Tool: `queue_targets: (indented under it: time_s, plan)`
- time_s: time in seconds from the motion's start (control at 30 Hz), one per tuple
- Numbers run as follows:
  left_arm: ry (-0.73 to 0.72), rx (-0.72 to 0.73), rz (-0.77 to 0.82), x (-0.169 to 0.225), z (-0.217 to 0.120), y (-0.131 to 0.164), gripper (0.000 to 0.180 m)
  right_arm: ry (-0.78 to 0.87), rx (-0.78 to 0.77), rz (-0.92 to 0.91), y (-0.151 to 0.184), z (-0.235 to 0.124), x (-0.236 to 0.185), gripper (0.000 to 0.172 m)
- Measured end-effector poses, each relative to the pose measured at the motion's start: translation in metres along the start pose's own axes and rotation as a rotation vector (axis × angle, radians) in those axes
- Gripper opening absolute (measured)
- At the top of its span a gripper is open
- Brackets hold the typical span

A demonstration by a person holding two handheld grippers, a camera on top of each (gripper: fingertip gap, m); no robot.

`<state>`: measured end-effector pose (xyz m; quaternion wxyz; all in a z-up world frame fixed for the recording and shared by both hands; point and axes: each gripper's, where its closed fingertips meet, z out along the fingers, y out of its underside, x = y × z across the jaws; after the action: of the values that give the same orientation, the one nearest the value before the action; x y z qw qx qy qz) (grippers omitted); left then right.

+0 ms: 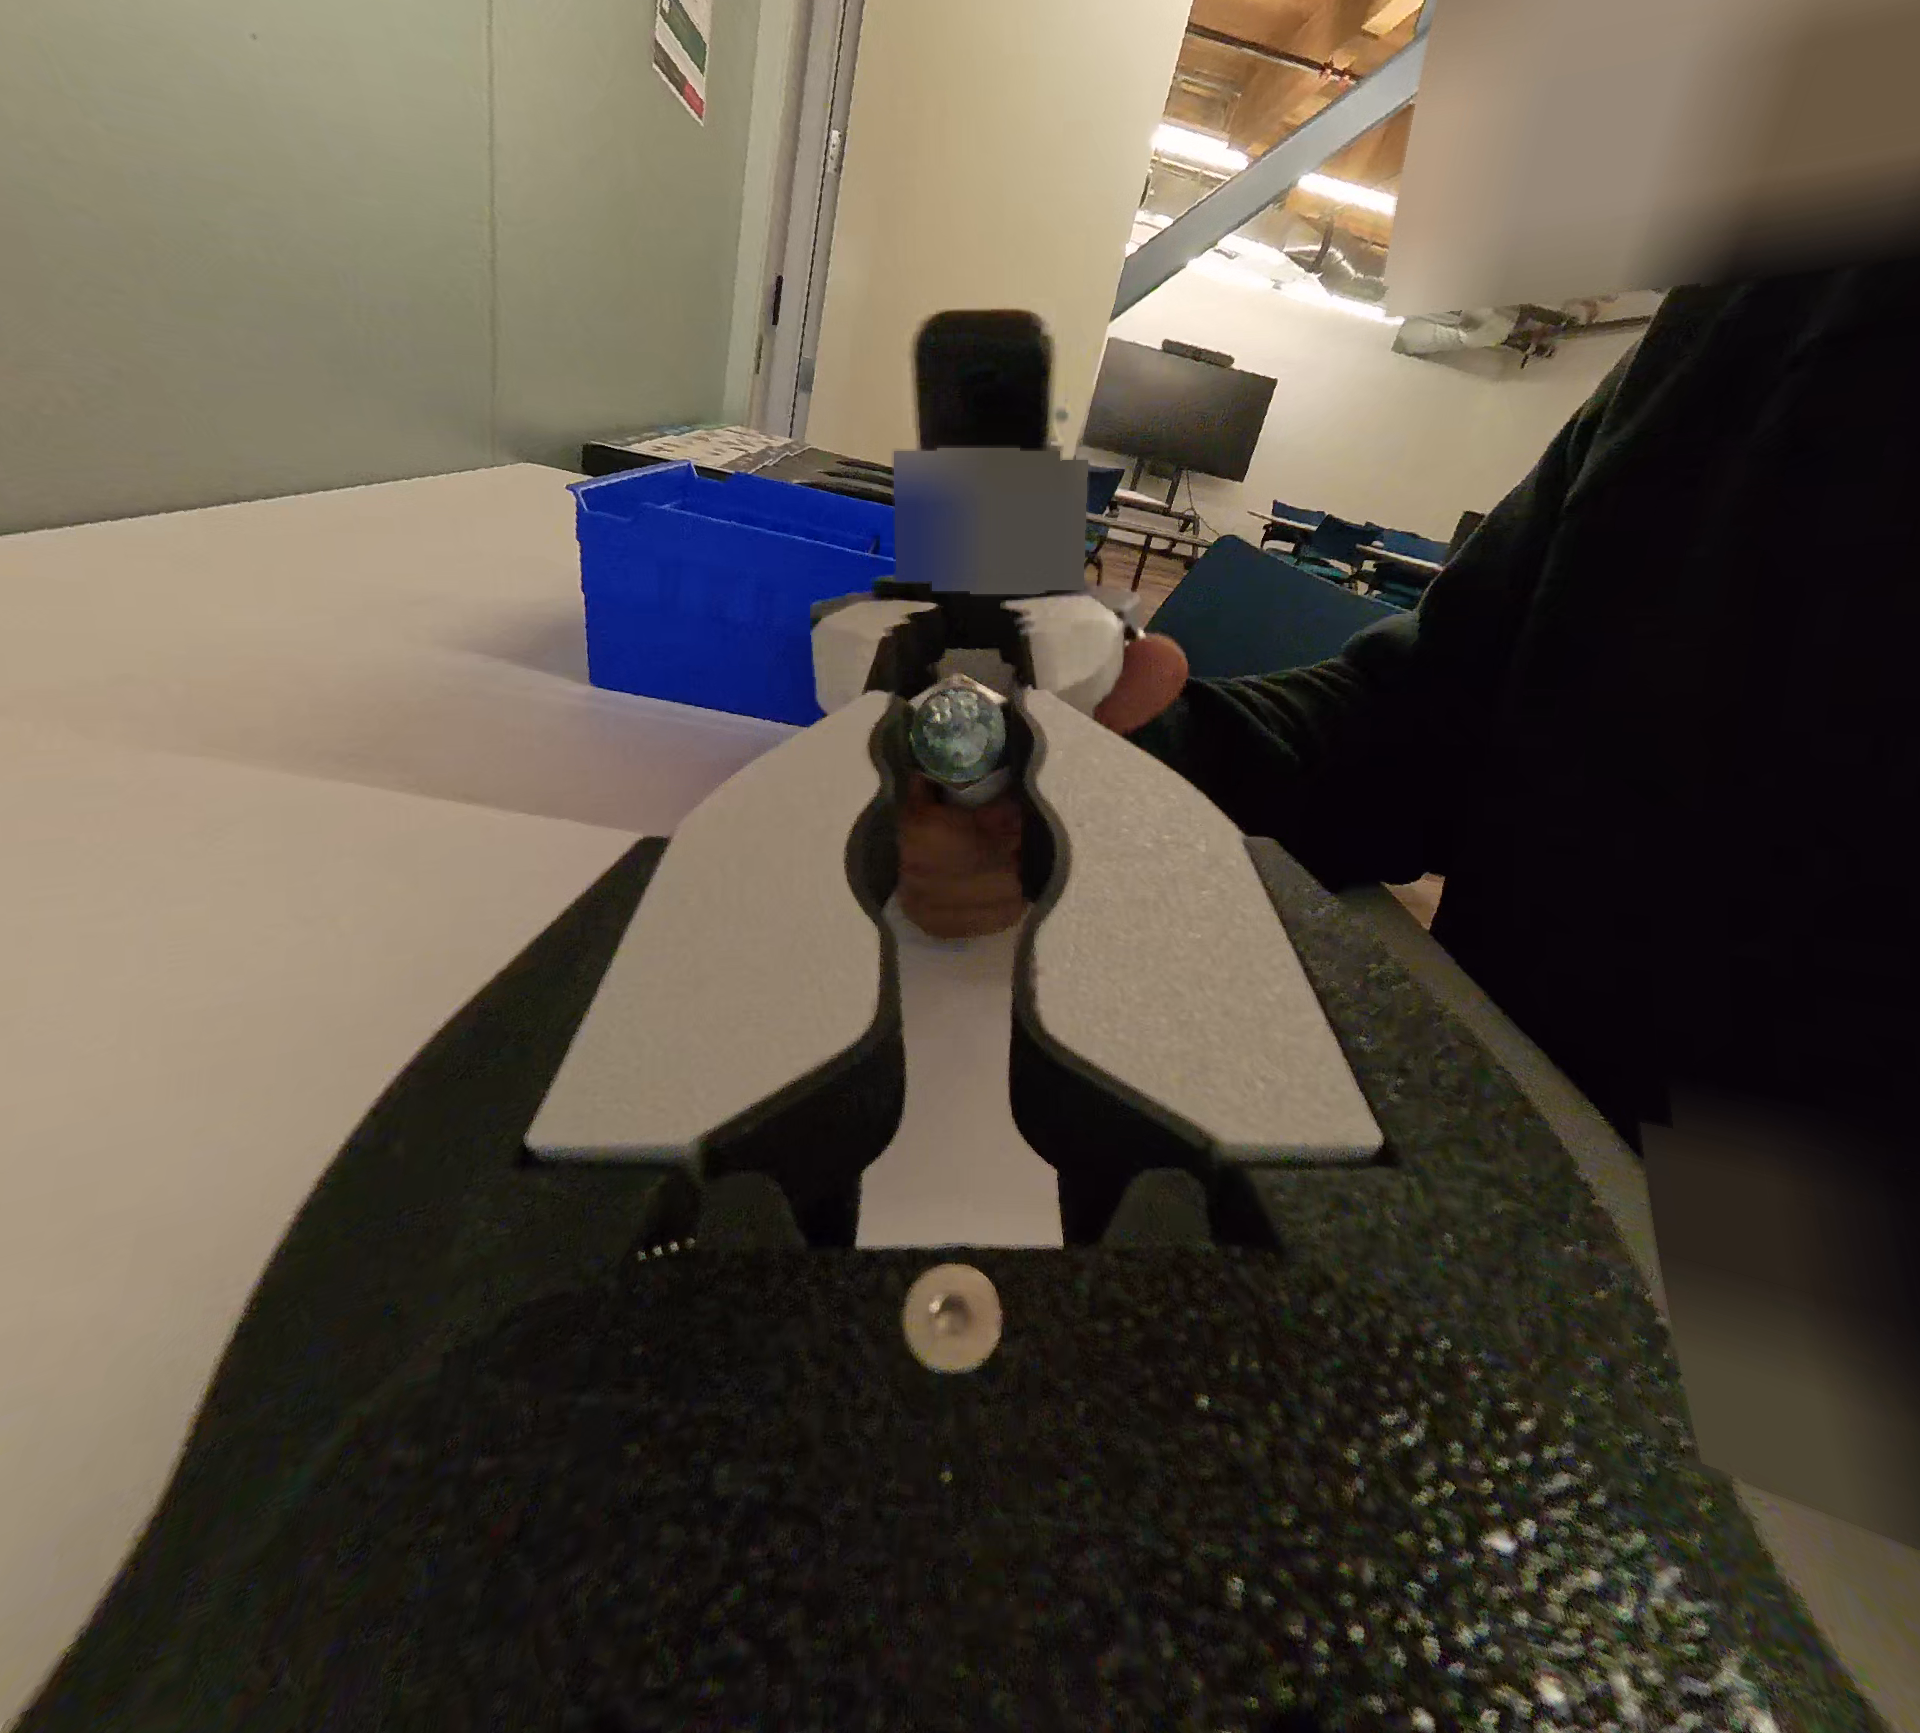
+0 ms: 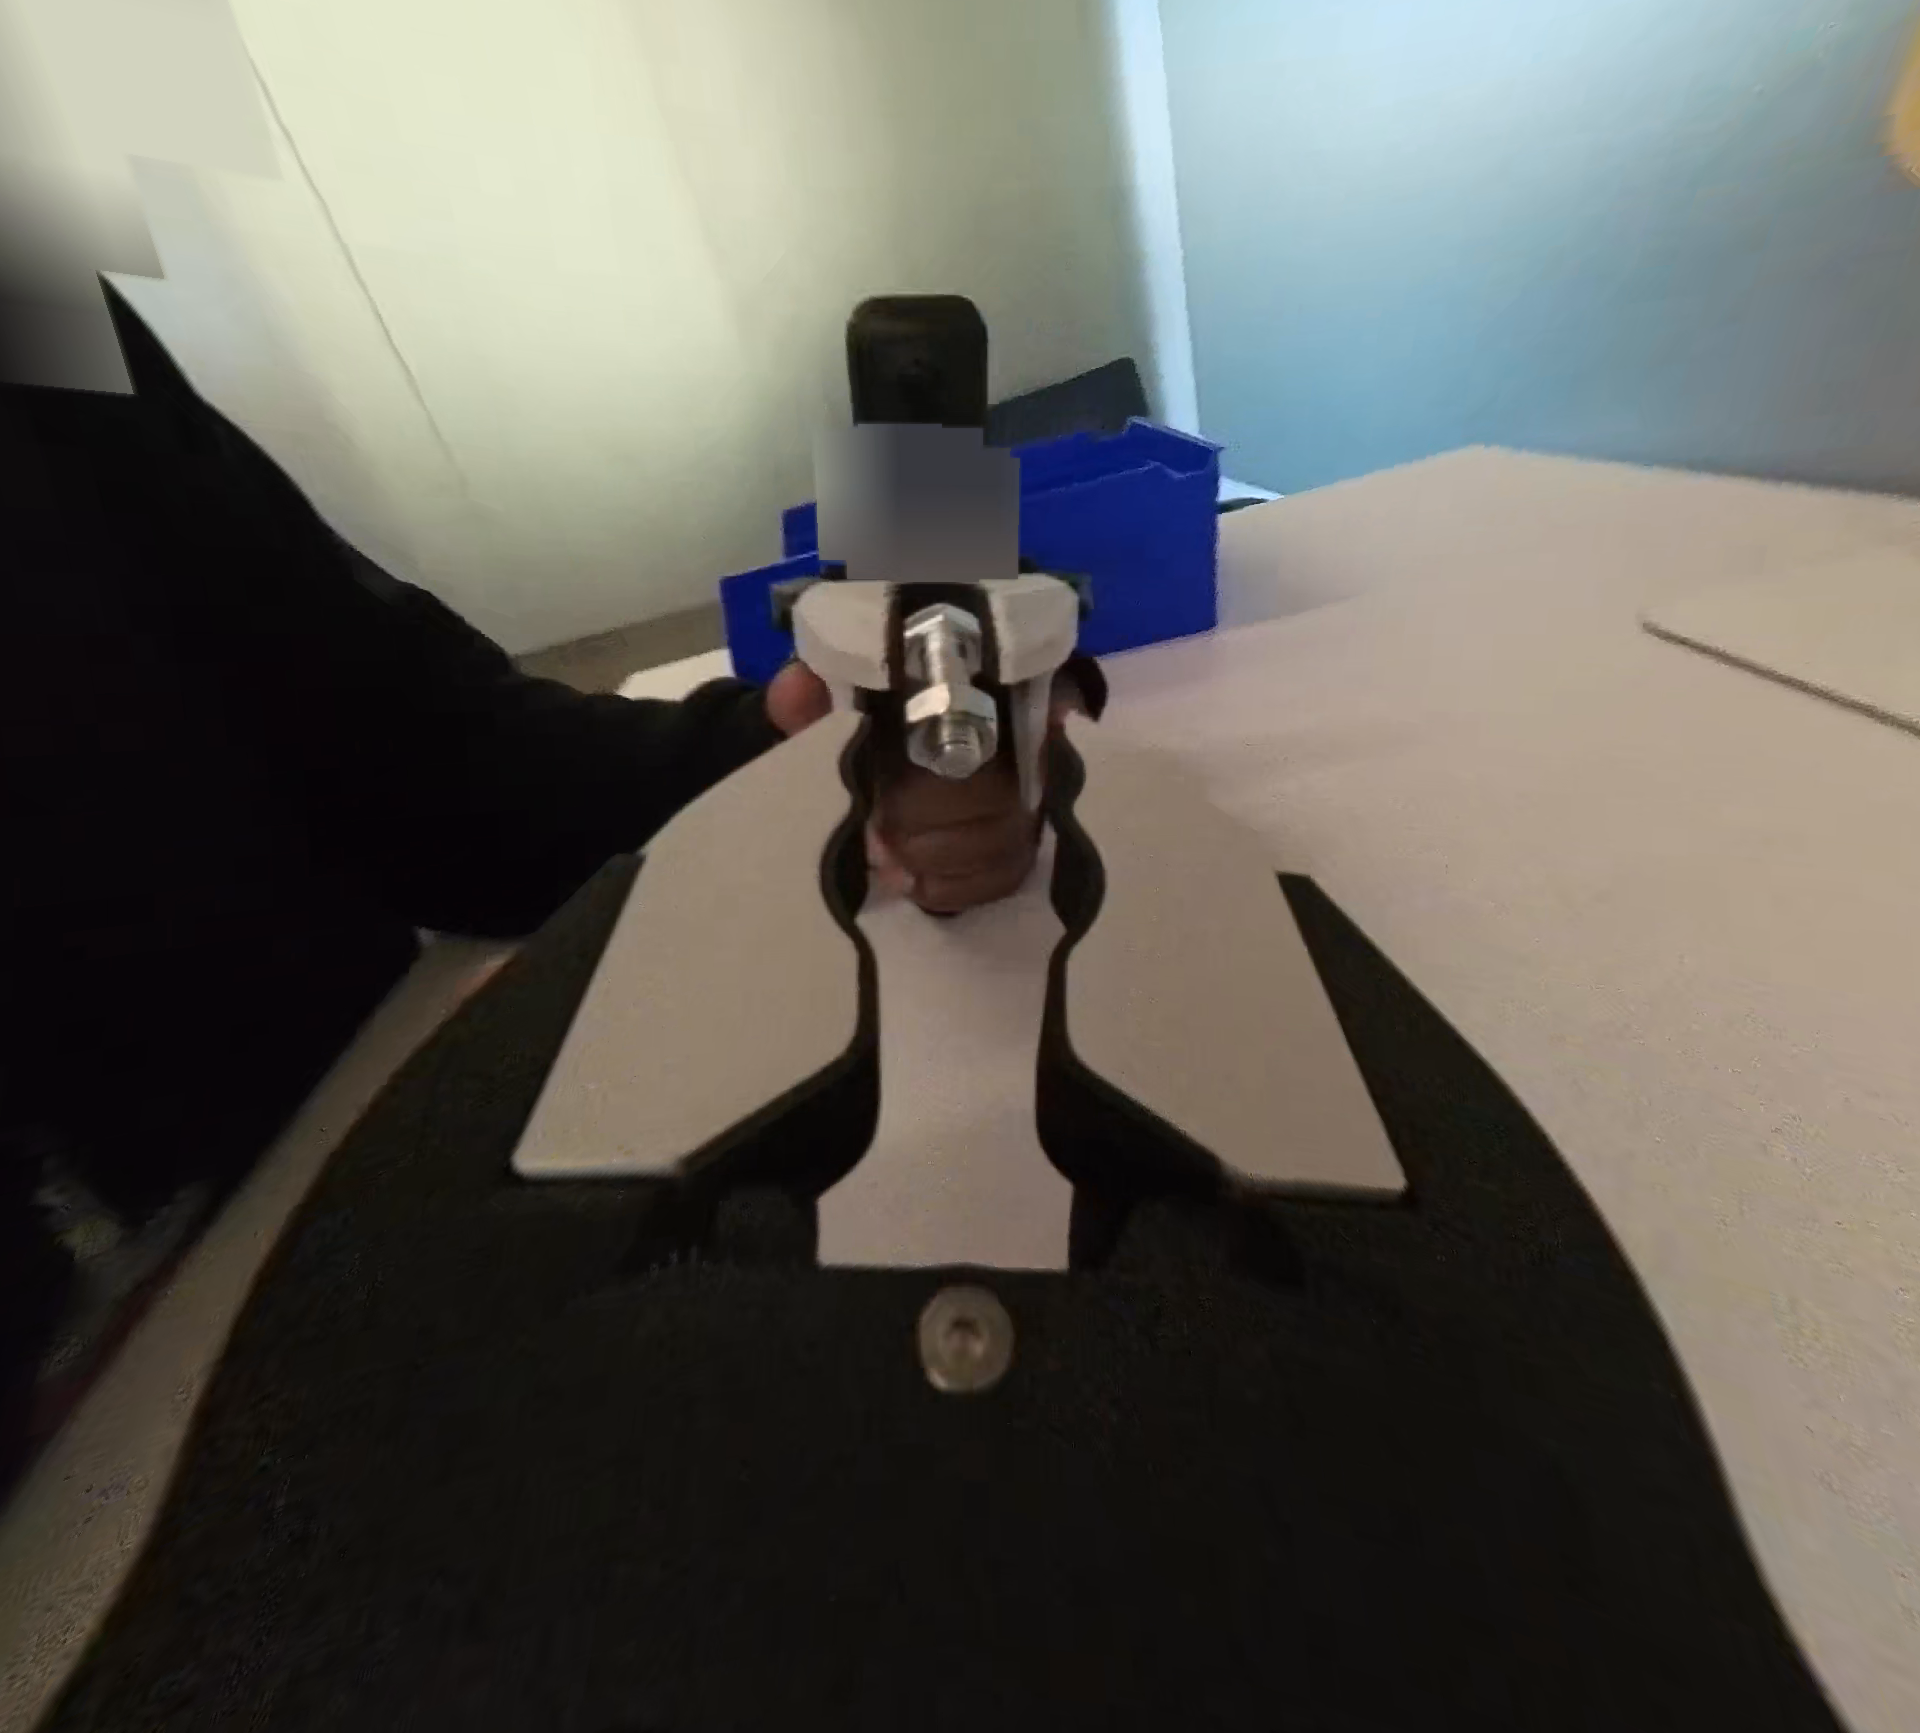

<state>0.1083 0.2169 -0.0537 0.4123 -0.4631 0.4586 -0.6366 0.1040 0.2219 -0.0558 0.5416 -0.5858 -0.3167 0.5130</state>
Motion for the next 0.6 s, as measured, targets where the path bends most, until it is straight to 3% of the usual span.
queue_targets:
  time_s: [0.1,0.2,0.27,0.4,0.43,0.5,0.6]
  plan:
    - [0.007,-0.023,0.022,0.003,0.002,0.003,0.017,-0.04,-0.029,0.07,0.006,0.003,-0.002,0.024]
    - [0.003,-0.03,0.02,0.003,0.003,0.004,0.017,0.016,-0.055,-0.078,0.01,0.005,-0.001,0.017]
    - [-0.007,-0.04,-0.019,-0.001,0.003,0.005,0.017,0.106,-0.07,-0.314,0.01,0.004,0.004,0.017]
    - [-0.019,-0.061,-0.105,-0.006,0.003,0.009,0.017,0.331,-0.134,-1.0,0.013,0.003,0.009,0.017]
    - [-0.021,-0.057,-0.103,-0.006,0.003,0.008,0.017,0.348,-0.143,-1.05,0.013,0.004,0.009,0.017]
    - [-0.024,-0.039,-0.091,-0.006,0.002,0.006,0.018,0.31,-0.099,-0.903,0.009,0.005,0.005,0.027]
    - [-0.027,0.002,-0.075,-0.007,-0.001,0.0,0.017,0.206,-0.058,-0.503,0.007,0.006,0.005,0.037]
